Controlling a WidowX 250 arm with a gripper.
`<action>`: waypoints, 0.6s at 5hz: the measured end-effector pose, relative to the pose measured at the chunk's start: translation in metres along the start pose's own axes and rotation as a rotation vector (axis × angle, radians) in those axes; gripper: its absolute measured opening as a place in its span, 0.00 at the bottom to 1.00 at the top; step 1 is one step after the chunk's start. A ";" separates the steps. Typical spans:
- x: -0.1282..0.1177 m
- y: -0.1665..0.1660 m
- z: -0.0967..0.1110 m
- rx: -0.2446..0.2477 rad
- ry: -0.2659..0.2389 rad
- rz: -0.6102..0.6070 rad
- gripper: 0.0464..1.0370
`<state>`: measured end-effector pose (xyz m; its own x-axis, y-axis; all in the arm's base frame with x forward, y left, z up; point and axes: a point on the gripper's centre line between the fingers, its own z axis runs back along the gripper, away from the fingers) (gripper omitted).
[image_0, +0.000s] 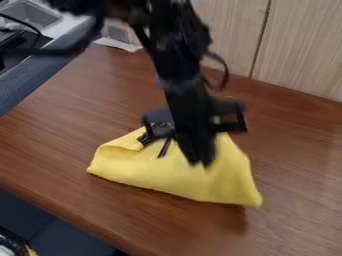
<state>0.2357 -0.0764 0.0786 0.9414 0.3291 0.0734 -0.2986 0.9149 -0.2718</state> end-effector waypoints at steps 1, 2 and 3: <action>-0.031 -0.001 -0.012 -0.008 0.048 -0.051 0.01; -0.057 0.005 -0.025 0.003 0.101 -0.098 0.01; -0.067 0.009 -0.030 0.012 0.122 -0.105 0.03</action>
<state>0.1750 -0.0970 0.0430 0.9794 0.2013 -0.0168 -0.1988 0.9456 -0.2574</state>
